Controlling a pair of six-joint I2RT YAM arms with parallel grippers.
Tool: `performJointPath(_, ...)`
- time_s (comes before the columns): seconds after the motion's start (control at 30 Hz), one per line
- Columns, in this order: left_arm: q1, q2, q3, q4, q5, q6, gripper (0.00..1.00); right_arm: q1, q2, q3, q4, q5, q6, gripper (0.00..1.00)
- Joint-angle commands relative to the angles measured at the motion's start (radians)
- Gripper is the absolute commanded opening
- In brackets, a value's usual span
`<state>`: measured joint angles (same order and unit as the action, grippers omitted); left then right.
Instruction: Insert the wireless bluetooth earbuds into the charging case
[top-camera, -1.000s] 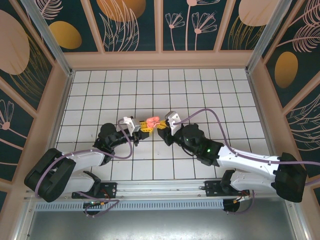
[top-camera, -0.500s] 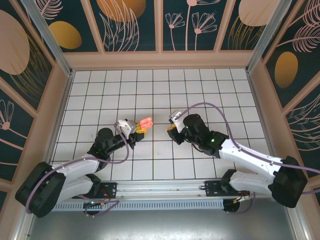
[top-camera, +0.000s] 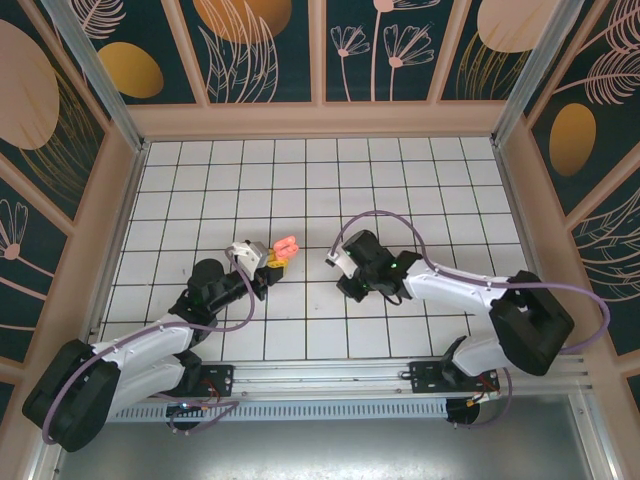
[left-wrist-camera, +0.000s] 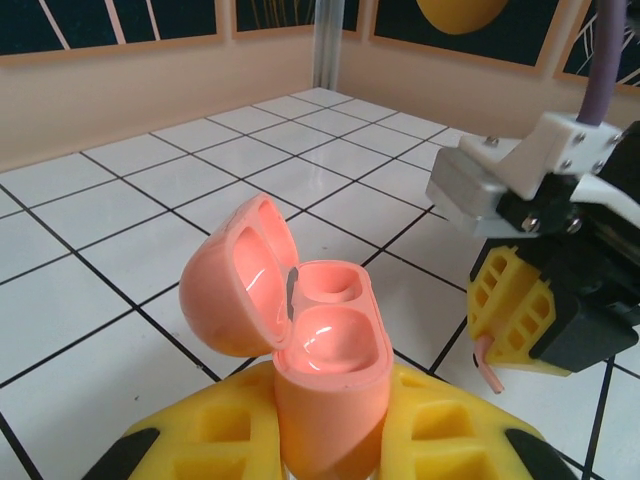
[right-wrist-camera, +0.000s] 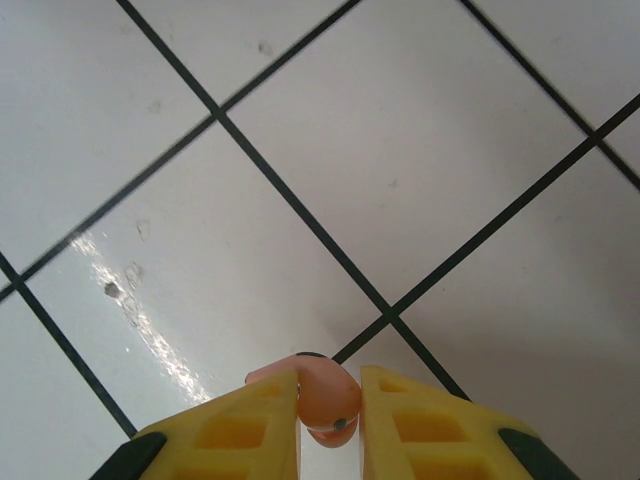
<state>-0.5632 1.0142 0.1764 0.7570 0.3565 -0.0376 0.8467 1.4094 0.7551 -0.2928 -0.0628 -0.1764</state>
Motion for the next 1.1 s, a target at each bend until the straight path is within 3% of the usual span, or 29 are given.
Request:
performJointPath(0.0,-0.003,-0.014,-0.003,-0.002,-0.010,0.010,0.15,-0.006,0.034,0.042,-0.079,-0.019,-0.063,0.19)
performJointPath(0.23,-0.003,-0.014,-0.003,-0.004,-0.008,0.010,0.15,-0.006,0.092,0.072,-0.175,0.005,-0.099,0.19)
performJointPath(0.57,-0.003,-0.018,-0.001,-0.009,-0.008,0.011,0.15,-0.006,0.147,0.080,-0.176,0.007,-0.104,0.21)
performJointPath(0.8,-0.003,-0.013,0.004,-0.007,-0.007,0.014,0.15,-0.006,0.144,0.104,-0.185,0.009,-0.081,0.33)
performJointPath(0.97,-0.003,-0.001,0.014,-0.010,0.001,0.018,0.15,-0.012,0.078,0.152,-0.219,0.043,0.017,0.35)
performJointPath(1.07,-0.002,0.000,0.017,-0.015,0.002,0.021,0.15,-0.025,0.059,0.217,-0.282,0.093,0.208,0.35)
